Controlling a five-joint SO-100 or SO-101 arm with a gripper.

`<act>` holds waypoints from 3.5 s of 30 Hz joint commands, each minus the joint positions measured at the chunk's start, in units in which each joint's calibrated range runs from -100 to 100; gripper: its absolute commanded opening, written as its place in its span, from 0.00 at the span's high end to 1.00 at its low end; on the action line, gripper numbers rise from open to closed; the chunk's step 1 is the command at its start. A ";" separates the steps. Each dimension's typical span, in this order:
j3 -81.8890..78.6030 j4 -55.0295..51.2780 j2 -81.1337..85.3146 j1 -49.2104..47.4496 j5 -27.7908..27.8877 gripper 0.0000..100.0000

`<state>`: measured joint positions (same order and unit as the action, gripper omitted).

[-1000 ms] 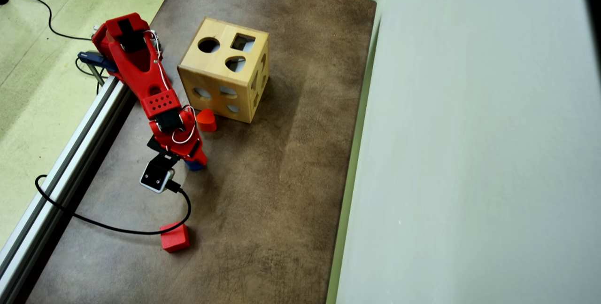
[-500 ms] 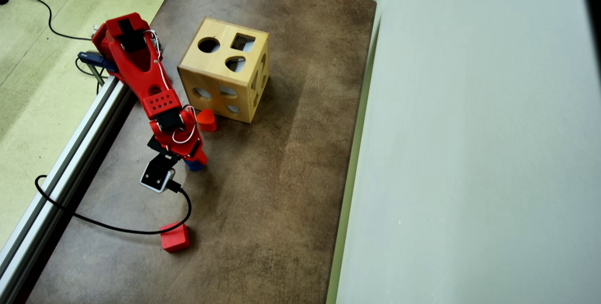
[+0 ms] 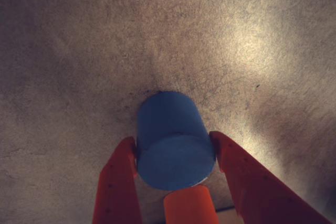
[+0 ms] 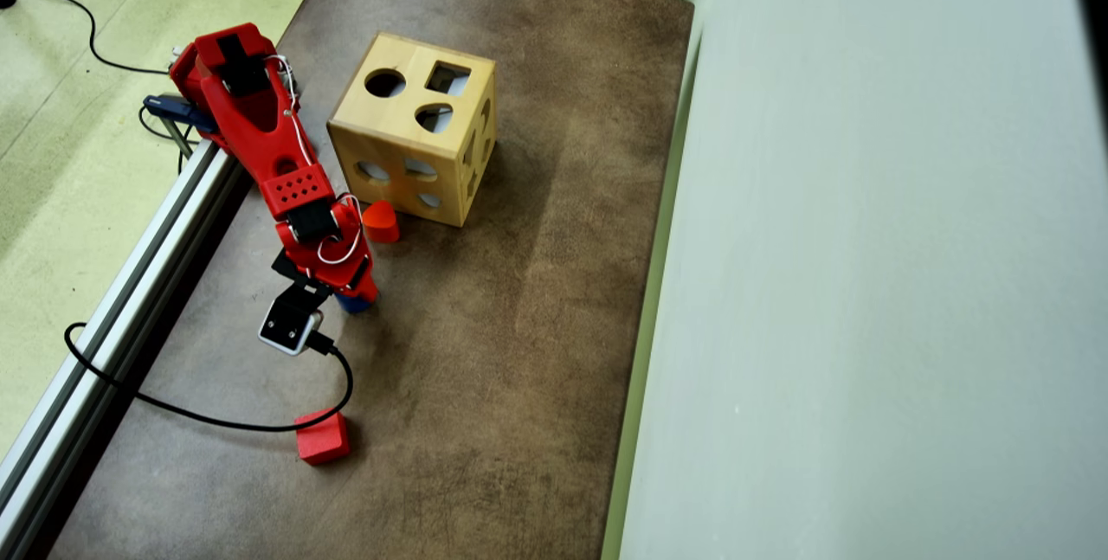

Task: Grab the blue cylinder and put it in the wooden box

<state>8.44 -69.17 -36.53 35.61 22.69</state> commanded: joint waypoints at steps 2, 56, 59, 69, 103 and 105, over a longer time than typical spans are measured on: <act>4.35 -0.51 5.23 -0.62 -0.15 0.83; -9.78 -28.98 61.71 -37.24 -18.75 0.83; -10.23 -28.98 63.91 -40.22 -19.54 0.83; -16.40 -28.74 72.58 -43.48 -19.68 0.83; -27.49 -28.50 74.02 -43.41 -19.58 0.83; -27.76 -28.50 74.02 -43.48 -19.58 0.83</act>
<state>-19.37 -97.50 35.93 -7.44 2.76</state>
